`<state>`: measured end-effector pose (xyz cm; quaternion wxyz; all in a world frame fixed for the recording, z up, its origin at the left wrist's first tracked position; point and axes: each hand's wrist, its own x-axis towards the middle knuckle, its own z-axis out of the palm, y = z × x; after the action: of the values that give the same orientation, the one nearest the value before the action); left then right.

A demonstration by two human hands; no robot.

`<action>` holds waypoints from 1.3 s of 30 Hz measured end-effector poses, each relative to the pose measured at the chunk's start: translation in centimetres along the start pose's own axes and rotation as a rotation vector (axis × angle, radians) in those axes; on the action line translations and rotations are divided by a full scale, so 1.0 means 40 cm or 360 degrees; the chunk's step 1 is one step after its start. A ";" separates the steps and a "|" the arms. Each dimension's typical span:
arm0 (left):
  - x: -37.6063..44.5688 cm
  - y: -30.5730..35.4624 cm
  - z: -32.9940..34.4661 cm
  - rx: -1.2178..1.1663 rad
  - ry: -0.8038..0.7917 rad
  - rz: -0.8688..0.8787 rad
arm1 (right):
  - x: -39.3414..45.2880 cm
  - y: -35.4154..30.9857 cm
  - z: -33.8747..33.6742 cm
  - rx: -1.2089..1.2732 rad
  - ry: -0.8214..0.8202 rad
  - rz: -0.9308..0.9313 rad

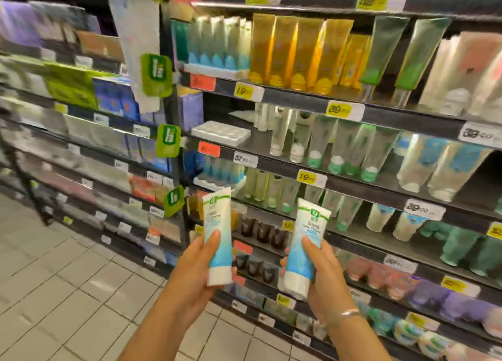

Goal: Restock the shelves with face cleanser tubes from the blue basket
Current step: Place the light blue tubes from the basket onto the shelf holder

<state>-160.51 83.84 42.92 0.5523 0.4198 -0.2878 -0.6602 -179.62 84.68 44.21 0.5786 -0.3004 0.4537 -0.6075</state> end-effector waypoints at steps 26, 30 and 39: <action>0.430 0.377 -0.358 0.0193 -0.0062 0.0126 | 0.550 0.088 0.598 0.0163 -0.0250 0.0070; 0.565 0.417 -0.340 0.0219 -0.0003 0.0188 | 0.734 0.060 0.669 0.0043 -0.0296 -0.0042; 0.805 0.475 -0.276 0.0192 0.0036 0.0289 | 1.046 -0.039 0.799 -0.0143 -0.0281 -0.0301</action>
<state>-142.83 49.23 46.04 0.5868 0.4320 -0.3575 -0.5842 -158.14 37.21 51.95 0.5424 -0.4199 0.3974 -0.6096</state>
